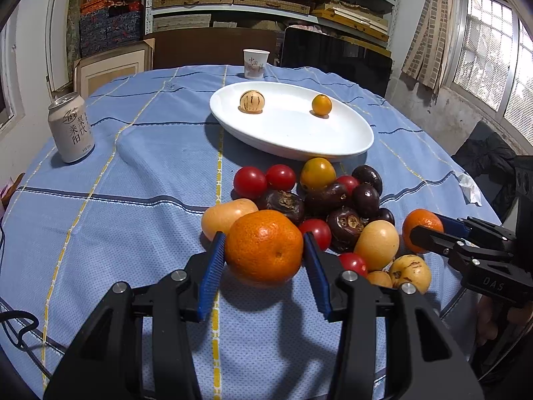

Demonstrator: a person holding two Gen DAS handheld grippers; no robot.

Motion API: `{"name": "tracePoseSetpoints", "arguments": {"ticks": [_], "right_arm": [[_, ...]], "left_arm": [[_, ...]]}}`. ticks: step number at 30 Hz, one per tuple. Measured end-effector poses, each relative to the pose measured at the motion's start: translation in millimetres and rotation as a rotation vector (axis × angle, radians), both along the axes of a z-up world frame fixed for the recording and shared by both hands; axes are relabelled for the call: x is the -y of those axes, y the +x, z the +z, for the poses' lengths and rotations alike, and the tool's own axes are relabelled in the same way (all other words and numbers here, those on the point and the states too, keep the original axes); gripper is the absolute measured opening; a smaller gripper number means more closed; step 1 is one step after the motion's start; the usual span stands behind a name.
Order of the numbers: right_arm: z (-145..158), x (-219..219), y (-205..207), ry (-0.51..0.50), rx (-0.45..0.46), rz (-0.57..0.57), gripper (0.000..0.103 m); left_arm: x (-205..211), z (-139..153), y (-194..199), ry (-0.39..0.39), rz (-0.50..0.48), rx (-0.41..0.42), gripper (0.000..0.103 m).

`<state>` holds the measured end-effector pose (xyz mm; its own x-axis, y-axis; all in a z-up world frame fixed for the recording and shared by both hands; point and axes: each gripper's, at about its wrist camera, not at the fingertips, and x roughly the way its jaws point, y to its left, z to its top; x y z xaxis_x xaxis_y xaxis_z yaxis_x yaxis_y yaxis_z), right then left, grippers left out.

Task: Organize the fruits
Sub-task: 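Grasp a tangerine with the left tool while the right tool grasps an orange, then place both held citrus fruits on the white plate and open both tools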

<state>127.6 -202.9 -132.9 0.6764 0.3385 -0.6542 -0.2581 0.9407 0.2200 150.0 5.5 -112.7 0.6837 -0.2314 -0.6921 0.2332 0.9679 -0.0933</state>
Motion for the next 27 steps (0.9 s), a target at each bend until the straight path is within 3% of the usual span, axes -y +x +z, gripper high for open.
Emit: {"name": "tracePoseSetpoints", "arguments": {"ticks": [16,27], "right_arm": [[14.8,-2.4,-8.0,-0.033,0.030,-0.018,0.045],[44.7,1.8,2.7,-0.067,0.085,-0.016,0.045]], "left_arm": [[-0.5,3.1,-1.4,0.010,0.005,-0.032,0.046],[3.0,48.6,8.9,0.005,-0.008,0.023,0.046]]}}
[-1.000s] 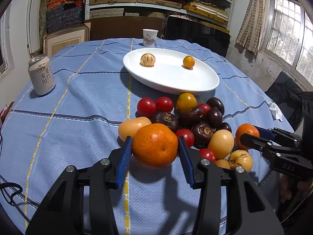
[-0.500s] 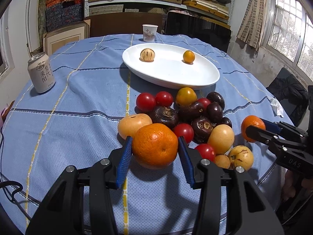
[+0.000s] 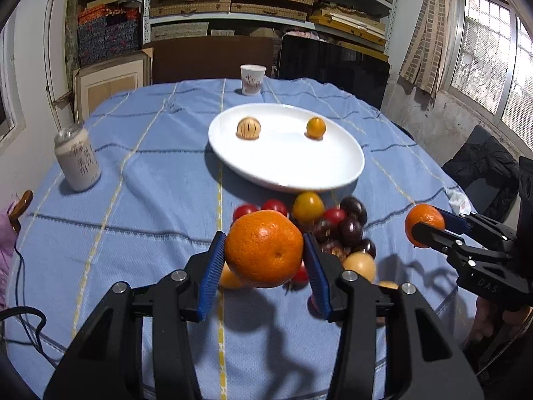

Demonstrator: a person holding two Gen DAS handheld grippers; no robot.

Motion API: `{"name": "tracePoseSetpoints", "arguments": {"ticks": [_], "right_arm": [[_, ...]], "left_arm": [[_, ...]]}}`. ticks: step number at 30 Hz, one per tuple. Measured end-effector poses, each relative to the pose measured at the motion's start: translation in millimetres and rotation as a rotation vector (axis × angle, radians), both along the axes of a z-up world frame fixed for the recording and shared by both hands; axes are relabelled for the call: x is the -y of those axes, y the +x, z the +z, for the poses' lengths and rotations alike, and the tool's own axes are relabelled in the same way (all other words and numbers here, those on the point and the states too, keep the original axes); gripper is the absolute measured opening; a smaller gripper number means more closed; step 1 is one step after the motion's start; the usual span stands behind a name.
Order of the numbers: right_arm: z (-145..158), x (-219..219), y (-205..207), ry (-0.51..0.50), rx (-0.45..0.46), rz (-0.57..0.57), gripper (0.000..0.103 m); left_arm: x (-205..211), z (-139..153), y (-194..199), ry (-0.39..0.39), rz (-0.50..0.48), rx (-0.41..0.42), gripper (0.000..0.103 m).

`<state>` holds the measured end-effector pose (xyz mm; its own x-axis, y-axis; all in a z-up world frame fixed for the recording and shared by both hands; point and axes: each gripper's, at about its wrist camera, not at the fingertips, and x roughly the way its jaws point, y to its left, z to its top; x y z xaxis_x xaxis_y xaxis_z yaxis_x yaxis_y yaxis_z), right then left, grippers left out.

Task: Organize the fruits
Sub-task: 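Place both held citrus fruits on the white plate and open both tools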

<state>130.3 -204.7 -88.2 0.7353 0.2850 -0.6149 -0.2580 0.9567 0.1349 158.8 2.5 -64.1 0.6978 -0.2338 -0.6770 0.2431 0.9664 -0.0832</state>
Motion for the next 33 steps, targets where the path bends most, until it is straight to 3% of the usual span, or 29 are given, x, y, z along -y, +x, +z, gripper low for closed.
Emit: {"name": "tracePoseSetpoints", "arguments": {"ticks": [10,15,21,26,29,33], "right_arm": [[46.2,2.8,81.9,-0.054,0.071,0.012,0.045],[47.7,-11.1,149.8,-0.088,0.063,0.050,0.045],[19.4,-36.1,233.0,-0.138,-0.012,0.081,0.045],[-5.1,-54.8,276.5,-0.159,-0.078,0.108,0.046],[-12.6,-59.4,282.5,-0.172,-0.090,0.113,0.046],[-0.2,-55.2,270.4,-0.174,-0.034,0.092,0.055]], "left_arm": [[28.9,26.6,90.8,0.012,-0.028,-0.004,0.046],[41.1,8.7,152.5,0.026,-0.022,-0.077,0.046],[45.2,-25.4,206.6,0.050,-0.002,-0.163,0.046],[39.7,-43.0,229.5,0.046,0.017,-0.211,0.048],[38.6,-41.6,233.0,0.042,0.028,-0.213,0.049],[34.8,-30.6,222.1,0.025,0.036,-0.182,0.062]]}}
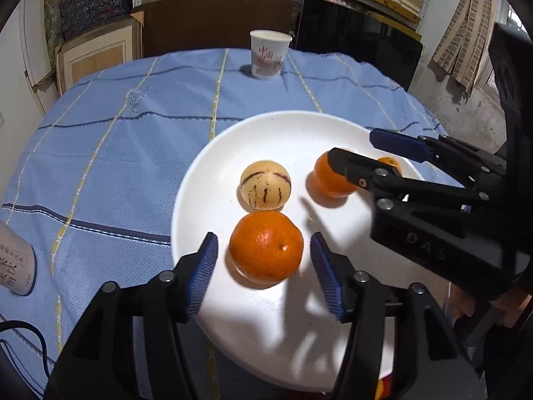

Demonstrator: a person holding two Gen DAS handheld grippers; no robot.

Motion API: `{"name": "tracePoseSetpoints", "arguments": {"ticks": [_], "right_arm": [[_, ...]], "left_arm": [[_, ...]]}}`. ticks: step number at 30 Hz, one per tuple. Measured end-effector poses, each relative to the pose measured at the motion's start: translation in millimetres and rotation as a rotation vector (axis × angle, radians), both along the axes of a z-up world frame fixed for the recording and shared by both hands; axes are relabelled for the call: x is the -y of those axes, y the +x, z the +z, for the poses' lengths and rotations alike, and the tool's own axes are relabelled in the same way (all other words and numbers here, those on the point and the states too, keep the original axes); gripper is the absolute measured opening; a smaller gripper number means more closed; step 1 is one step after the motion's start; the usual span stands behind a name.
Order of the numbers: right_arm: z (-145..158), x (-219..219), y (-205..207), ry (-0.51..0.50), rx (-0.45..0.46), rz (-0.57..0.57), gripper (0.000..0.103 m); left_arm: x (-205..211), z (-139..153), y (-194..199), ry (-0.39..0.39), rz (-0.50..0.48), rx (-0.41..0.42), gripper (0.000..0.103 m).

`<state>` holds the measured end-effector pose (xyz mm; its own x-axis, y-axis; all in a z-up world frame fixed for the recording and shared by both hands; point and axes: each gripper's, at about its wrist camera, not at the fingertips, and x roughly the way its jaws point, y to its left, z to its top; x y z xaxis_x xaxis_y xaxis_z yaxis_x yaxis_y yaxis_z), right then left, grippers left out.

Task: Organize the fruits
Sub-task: 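Place both held citrus fruits on the white plate and open both tools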

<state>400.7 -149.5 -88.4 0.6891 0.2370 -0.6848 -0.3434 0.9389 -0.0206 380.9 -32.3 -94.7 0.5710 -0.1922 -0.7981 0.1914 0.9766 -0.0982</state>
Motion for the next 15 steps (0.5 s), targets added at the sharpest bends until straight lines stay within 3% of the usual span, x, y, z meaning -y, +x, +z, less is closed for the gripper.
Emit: {"name": "tracePoseSetpoints", "arguments": {"ticks": [5,9,15], "right_arm": [[24.6,14.8,-38.0,0.018,0.043,-0.022,0.056],[40.9,30.4,-100.5,0.056,0.055,-0.022,0.061],[29.9,41.0,-207.4,0.097,0.042,-0.004,0.071]], "left_arm": [[-3.6,36.4,-49.6,-0.004,-0.017,0.110,0.079],[-9.8,53.8,-106.8,0.013,-0.044,0.181,0.089],[-30.4,34.4,-174.4,0.002,-0.045,0.143,0.094]]}}
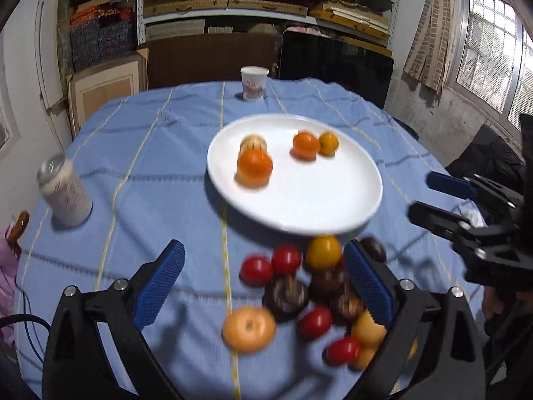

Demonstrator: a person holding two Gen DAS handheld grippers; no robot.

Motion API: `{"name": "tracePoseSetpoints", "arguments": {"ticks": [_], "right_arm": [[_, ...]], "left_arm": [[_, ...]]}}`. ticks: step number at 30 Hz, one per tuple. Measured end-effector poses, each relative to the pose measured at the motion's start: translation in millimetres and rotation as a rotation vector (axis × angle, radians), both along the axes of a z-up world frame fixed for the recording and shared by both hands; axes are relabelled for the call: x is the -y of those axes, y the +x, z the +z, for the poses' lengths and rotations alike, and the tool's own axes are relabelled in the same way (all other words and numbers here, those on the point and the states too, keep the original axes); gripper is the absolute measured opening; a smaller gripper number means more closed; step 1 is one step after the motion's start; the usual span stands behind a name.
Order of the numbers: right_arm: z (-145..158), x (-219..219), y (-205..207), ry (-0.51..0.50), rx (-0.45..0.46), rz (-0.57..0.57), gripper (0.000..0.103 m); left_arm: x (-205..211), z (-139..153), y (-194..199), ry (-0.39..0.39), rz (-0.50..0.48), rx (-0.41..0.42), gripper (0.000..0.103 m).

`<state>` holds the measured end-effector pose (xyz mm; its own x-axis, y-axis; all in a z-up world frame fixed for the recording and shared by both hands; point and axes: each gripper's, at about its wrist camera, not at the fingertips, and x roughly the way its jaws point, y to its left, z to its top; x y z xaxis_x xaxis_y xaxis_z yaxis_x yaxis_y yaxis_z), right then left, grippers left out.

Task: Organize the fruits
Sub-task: 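Place both held citrus fruits on the white plate and open both tools, then grasp the orange tomato with the left tool while the right tool grasps a pale pear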

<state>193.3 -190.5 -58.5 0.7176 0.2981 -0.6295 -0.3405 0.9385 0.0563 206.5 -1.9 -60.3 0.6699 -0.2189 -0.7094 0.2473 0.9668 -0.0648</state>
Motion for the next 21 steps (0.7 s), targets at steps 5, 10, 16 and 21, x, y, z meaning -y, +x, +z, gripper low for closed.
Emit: {"name": "tracePoseSetpoints", "arguments": {"ticks": [5,10,16,21], "right_arm": [[-27.5,-8.6,-71.7,0.003,-0.005,0.026,0.073],[-53.1,-21.1,-99.6,0.004,-0.032,0.037,0.072],[-67.3,-32.3,-97.6,-0.011,-0.050,0.028,0.068],[-73.5,-36.8,-100.0,0.002,-0.045,0.073,0.040]], "left_arm": [[-13.3,-28.2,-41.5,0.041,0.027,-0.015,0.094],[-18.0,-48.7,-57.4,0.038,0.045,-0.056,0.094],[-18.8,-54.5,-61.8,0.045,0.057,-0.067,0.094],[-21.3,-55.3,-55.4,0.033,0.072,-0.081,0.094]]}}
